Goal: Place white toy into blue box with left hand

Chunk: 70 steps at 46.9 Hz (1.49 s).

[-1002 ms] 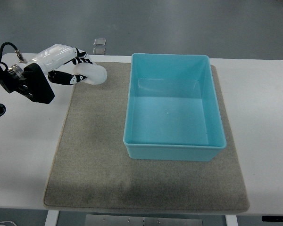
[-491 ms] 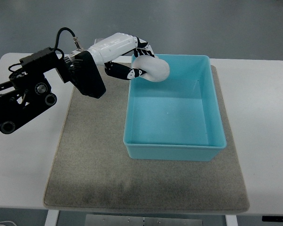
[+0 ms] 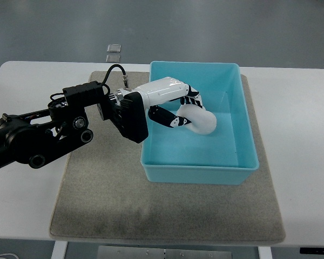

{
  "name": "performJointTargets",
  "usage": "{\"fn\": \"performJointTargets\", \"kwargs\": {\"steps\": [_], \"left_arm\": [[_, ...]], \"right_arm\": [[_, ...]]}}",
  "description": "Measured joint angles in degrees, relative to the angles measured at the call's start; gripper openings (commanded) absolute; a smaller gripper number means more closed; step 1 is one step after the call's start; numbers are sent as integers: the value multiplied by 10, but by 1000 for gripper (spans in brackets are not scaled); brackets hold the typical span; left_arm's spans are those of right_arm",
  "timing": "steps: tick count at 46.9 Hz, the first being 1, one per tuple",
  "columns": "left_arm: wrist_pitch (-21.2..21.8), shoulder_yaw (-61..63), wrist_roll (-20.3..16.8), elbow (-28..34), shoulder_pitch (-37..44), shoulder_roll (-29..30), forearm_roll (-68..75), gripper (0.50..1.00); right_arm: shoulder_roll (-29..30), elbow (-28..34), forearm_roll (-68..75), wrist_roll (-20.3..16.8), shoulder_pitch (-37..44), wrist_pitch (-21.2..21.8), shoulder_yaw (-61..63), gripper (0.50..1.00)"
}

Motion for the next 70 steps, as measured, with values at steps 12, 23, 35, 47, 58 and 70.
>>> {"fn": "performJointTargets", "kwargs": {"steps": [12,23,35,47,58,70], "left_arm": [[-2,14,3,19,6,0,0,992],[-8,9,3,18,9,5,-7,992],[2,-26,3,16,9,9,-133,994],[5,-85,3,21,10,22,-376,994],[16,-124,1,59,11,25,-583,994],[15,-132,2,135,10,24,-819,996]], "right_arm": [[0,0,0,0,0,0,0,936],[0,0,0,0,0,0,0,936],[0,0,0,0,0,0,0,936],[0,0,0,0,0,0,0,936],[0,0,0,0,0,0,0,936],[0,0,0,0,0,0,0,936]]}}
